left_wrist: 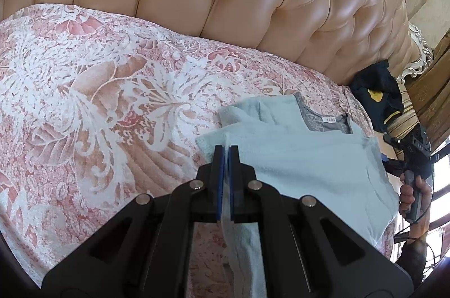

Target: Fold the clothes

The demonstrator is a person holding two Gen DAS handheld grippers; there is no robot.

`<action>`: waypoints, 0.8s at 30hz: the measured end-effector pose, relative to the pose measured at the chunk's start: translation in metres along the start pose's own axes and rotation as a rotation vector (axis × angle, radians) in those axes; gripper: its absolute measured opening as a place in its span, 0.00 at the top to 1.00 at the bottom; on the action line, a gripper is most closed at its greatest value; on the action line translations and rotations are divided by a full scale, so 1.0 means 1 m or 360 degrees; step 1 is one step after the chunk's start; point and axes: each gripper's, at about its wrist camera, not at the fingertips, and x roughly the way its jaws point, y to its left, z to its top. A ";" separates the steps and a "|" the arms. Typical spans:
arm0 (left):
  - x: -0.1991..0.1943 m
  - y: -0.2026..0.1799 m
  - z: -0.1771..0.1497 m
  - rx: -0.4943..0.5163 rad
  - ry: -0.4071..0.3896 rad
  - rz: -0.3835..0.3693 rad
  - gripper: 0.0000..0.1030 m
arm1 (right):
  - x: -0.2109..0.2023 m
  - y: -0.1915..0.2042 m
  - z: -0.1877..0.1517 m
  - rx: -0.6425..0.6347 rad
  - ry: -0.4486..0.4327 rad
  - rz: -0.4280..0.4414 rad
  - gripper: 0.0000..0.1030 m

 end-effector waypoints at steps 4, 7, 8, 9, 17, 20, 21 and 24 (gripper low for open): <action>0.000 0.000 0.000 -0.0006 0.0000 -0.0005 0.97 | 0.011 0.016 -0.005 -0.0151 0.0044 -0.0099 0.72; -0.007 0.000 -0.002 -0.0012 -0.0037 0.0012 0.92 | 0.018 0.029 -0.009 -0.0236 0.0052 -0.0177 0.90; -0.010 0.000 -0.003 -0.0014 -0.0052 0.0020 0.87 | 0.019 0.033 -0.009 -0.0265 0.0053 -0.0205 0.91; -0.013 0.000 -0.003 -0.0015 -0.0067 0.0027 0.70 | 0.020 0.035 -0.010 -0.0280 0.0050 -0.0230 0.91; -0.012 0.006 -0.014 -0.0028 -0.0053 -0.0008 0.48 | 0.017 0.033 -0.012 -0.0361 0.0043 -0.0366 0.91; -0.002 0.002 -0.010 -0.0028 -0.0032 -0.0035 0.48 | 0.018 0.031 -0.012 -0.0367 0.0050 -0.0380 0.91; 0.001 0.001 -0.008 -0.0028 -0.0025 -0.0045 0.48 | 0.019 0.030 -0.012 -0.0364 0.0053 -0.0382 0.91; 0.008 -0.001 -0.004 -0.0034 -0.0007 -0.0062 0.69 | 0.020 0.028 -0.012 -0.0363 0.0060 -0.0389 0.91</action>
